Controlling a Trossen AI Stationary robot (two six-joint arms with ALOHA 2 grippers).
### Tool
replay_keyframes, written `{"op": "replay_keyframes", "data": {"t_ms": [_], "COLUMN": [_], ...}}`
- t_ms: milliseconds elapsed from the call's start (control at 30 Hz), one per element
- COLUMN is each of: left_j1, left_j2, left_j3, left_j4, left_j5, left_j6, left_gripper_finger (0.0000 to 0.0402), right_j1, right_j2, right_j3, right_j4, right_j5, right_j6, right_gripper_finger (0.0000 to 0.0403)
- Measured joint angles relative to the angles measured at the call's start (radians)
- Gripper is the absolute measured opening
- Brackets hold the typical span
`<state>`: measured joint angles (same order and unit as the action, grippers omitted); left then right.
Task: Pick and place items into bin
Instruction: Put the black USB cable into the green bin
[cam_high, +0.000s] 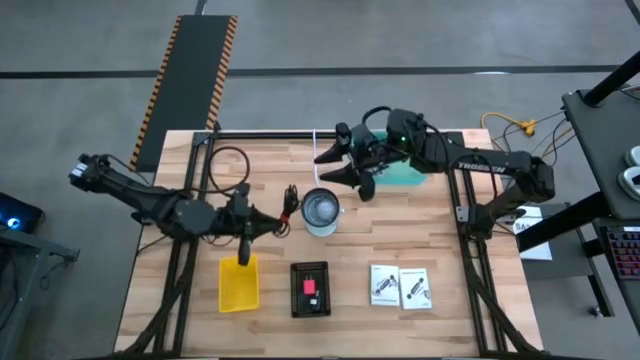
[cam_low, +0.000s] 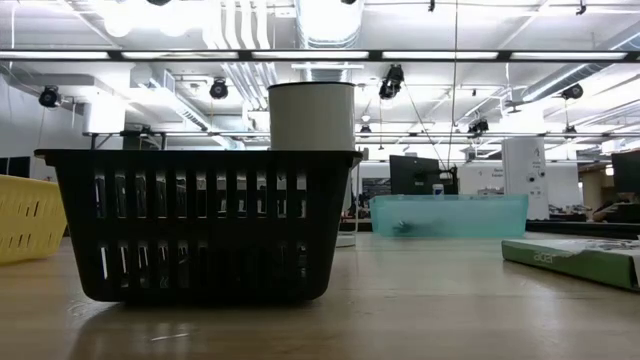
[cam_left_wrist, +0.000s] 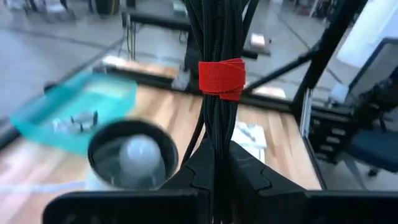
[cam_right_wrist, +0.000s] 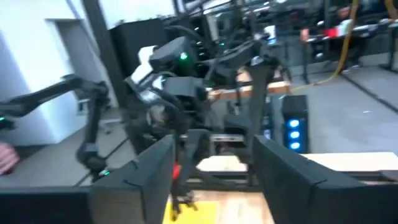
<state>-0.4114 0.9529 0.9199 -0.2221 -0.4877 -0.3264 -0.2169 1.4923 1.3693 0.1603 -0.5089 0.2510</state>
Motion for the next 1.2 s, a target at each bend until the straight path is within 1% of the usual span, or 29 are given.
{"op": "replay_keyframes", "data": {"t_ms": [167,333,467,533,600,800,1000,1200], "left_j1": [0.071,0.146,0.178,0.184,0.192,0.229,0.242,0.239], "left_j2": [0.032,0.081,0.123,0.144,0.164,0.227,0.263,0.216], "left_j3": [0.0,-0.001,-0.001,-0.001,-0.001,-0.001,0.034,0.035], "left_j4": [0.096,0.199,0.305,0.362,0.407,0.498,0.502,0.491], "left_j5": [-0.03,-0.047,-0.034,-0.023,-0.02,-0.019,-0.021,-0.016], "left_j6": [0.049,0.053,0.103,0.145,0.169,0.176,0.177,0.176], "left_gripper_finger": [0.0006,0.0006,0.0006,0.0006,0.0006,0.0009,0.0012,0.0013], "right_j1": [0.01,0.01,0.01,0.01,0.009,0.011,0.011,0.001], "right_j2": [0.004,0.004,0.004,0.004,0.004,0.004,0.0,-0.015], "right_j3": [0.0,0.0,0.0,0.0,0.0,0.0,0.0,0.0], "right_j4": [0.0,0.001,-0.009,-0.015,-0.016,-0.014,-0.029,-0.068], "right_j5": [0.012,0.015,0.089,0.118,0.123,0.114,0.109,0.105], "right_j6": [-0.013,-0.016,-0.02,-0.019,-0.018,-0.016,-0.02,-0.02], "right_gripper_finger": [0.0249,0.0281,0.0294,0.0297,0.0297,0.0285,0.0272,0.028]}}
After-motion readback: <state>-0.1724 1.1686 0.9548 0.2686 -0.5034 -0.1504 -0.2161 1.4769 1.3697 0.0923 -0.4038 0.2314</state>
